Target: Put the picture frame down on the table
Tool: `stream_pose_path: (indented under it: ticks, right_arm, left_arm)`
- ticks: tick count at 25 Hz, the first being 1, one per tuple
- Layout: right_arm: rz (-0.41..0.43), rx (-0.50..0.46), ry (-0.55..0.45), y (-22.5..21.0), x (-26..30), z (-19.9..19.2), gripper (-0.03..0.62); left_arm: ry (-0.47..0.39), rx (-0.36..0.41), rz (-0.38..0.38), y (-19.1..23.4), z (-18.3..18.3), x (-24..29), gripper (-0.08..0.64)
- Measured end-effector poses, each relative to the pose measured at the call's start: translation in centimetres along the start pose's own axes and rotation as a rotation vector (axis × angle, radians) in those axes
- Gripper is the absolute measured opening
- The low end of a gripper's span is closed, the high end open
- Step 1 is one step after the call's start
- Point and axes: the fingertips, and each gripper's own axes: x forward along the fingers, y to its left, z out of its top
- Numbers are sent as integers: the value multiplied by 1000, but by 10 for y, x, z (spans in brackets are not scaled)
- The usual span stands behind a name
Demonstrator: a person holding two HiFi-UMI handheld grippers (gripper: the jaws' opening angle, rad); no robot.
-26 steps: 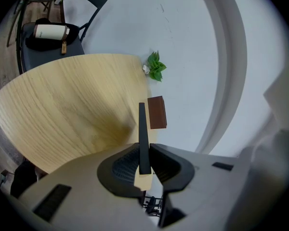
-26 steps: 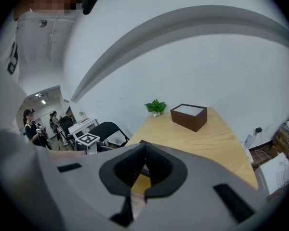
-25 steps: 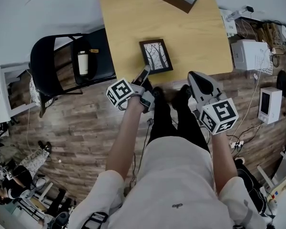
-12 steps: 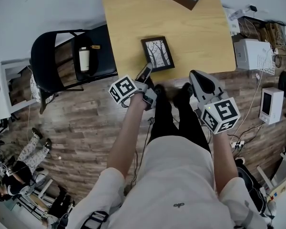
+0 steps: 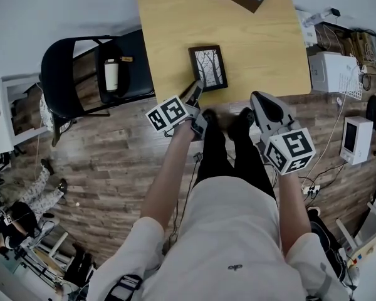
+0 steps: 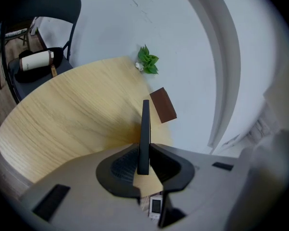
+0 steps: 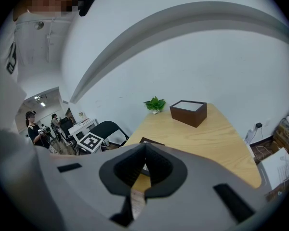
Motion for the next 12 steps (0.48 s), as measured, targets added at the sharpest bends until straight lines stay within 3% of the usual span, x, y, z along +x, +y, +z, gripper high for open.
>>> stream_pose_path:
  ticks: [12]
  right_arm:
    - [-2,9,5,-5,2,0,-2]
  left_arm:
    - [12,164,133,21,5,4,77]
